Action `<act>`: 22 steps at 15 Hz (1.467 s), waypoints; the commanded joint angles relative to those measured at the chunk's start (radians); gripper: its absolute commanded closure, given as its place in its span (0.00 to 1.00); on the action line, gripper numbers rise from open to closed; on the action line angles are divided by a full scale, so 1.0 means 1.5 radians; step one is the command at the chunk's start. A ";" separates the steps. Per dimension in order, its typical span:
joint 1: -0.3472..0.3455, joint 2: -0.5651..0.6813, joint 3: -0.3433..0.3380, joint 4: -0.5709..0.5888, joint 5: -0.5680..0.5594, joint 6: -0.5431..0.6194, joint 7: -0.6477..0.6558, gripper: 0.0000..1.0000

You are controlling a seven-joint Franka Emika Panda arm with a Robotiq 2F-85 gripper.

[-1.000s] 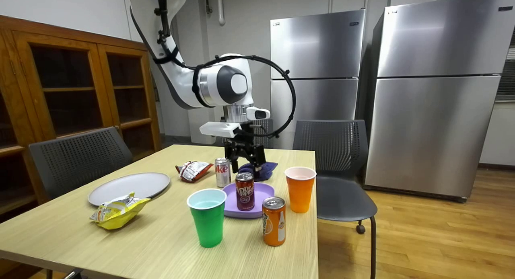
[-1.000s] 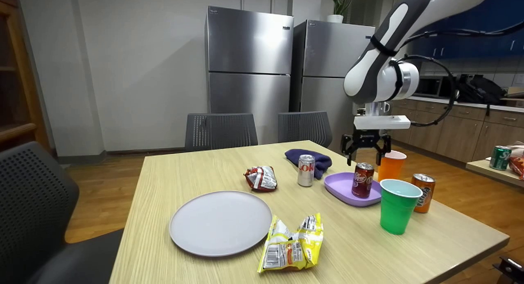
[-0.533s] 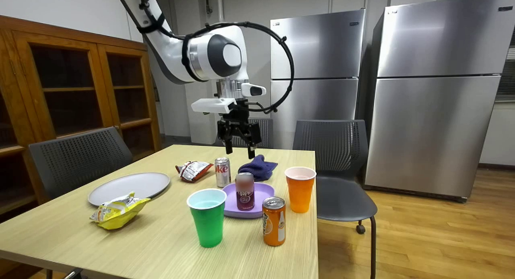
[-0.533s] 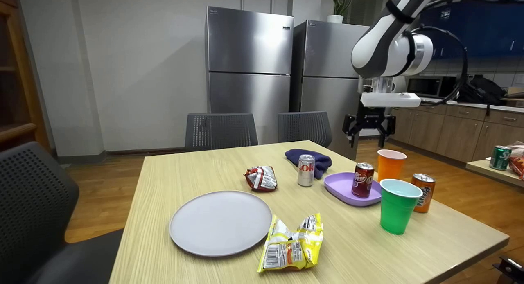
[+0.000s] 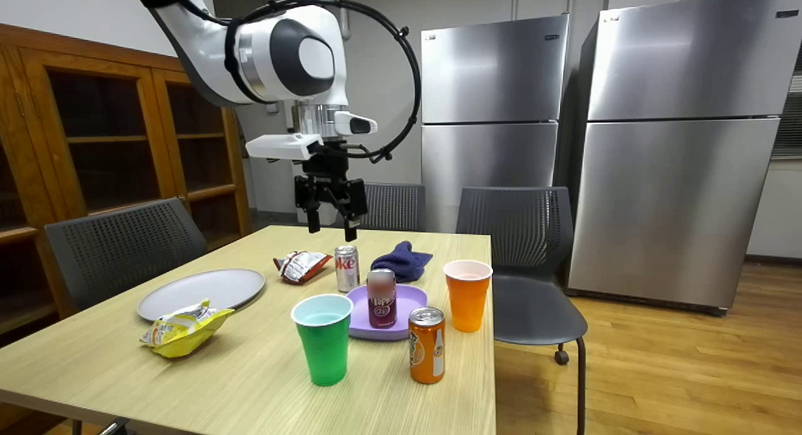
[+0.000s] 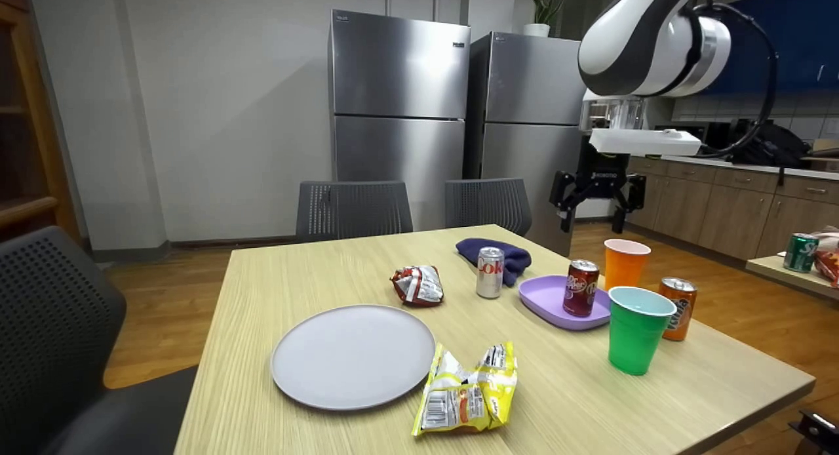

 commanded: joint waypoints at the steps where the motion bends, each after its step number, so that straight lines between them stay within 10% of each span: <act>1: 0.001 -0.067 0.020 -0.077 -0.009 0.011 0.003 0.00; 22: 0.013 0.038 0.032 -0.139 -0.138 0.092 0.105 0.00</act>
